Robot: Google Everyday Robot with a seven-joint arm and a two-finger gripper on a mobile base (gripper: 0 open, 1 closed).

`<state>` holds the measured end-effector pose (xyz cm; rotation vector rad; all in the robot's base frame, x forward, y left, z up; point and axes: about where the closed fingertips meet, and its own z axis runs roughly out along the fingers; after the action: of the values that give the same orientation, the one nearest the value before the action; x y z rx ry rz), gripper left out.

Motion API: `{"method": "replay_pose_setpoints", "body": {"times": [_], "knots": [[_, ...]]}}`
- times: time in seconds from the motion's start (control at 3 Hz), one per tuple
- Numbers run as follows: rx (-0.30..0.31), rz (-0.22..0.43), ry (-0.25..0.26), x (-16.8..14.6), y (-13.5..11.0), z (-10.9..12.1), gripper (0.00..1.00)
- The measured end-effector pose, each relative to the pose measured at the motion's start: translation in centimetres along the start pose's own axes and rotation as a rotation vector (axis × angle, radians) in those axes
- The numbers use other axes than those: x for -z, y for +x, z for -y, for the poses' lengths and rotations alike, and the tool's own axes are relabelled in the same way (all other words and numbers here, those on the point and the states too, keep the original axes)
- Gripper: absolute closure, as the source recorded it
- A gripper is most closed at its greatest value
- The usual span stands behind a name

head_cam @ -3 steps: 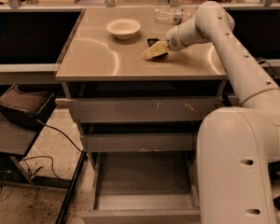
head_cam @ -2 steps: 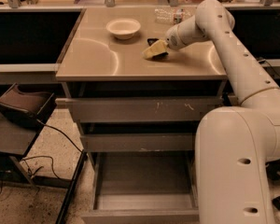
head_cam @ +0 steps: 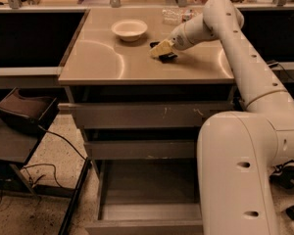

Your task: Place rxbar chocolate into bottom drawer

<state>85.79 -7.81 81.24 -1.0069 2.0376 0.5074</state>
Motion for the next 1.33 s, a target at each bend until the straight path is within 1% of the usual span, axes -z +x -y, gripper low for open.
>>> {"method": "replay_pose_setpoints", "body": {"times": [0.33,0.67,1.0,1.33], "knots": [[0.0,0.059,0.026,0.6,0.4,2.1,1.0],[0.001,0.058,0.022,0.5,0.4,1.9,1.0],[0.017,0.05,0.027,2.6,-0.9,1.1,1.0],[0.053,0.022,0.052,10.0,-2.8,-1.7,1.0]]}}
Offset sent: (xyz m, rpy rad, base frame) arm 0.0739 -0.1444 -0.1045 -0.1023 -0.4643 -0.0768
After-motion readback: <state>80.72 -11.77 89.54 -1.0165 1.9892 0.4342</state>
